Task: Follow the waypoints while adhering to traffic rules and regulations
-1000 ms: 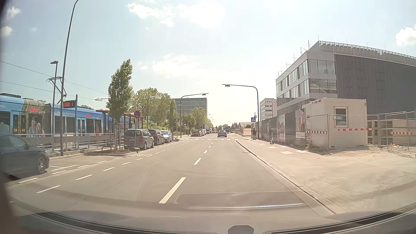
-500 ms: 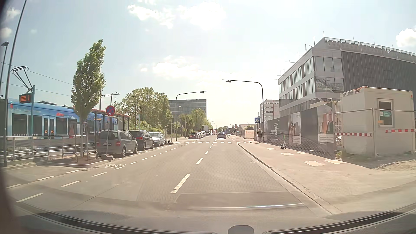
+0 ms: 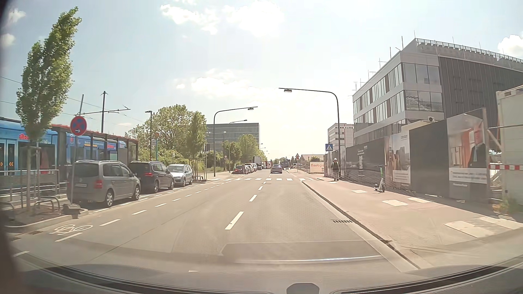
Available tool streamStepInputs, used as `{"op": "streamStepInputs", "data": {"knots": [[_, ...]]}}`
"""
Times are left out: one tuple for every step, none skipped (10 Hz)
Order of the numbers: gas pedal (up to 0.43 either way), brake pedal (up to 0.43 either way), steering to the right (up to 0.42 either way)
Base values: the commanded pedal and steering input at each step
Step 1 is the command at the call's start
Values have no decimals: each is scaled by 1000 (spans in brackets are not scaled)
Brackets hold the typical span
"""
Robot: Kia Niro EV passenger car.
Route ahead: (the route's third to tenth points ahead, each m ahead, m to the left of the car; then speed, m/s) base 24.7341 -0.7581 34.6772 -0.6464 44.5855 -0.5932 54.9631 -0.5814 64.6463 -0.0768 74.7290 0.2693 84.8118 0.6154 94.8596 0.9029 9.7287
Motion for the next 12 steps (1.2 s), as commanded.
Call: {"op": "streamStepInputs", "data": {"knots": [[79, 30, 1], [79, 30, 1], [79, 30, 1], [79, 30, 1], [79, 30, 1], [79, 30, 1], [79, 30, 1], [79, 30, 1], [79, 30, 1], [79, 30, 1], [79, 30, 2], [79, 30, 3]]}}
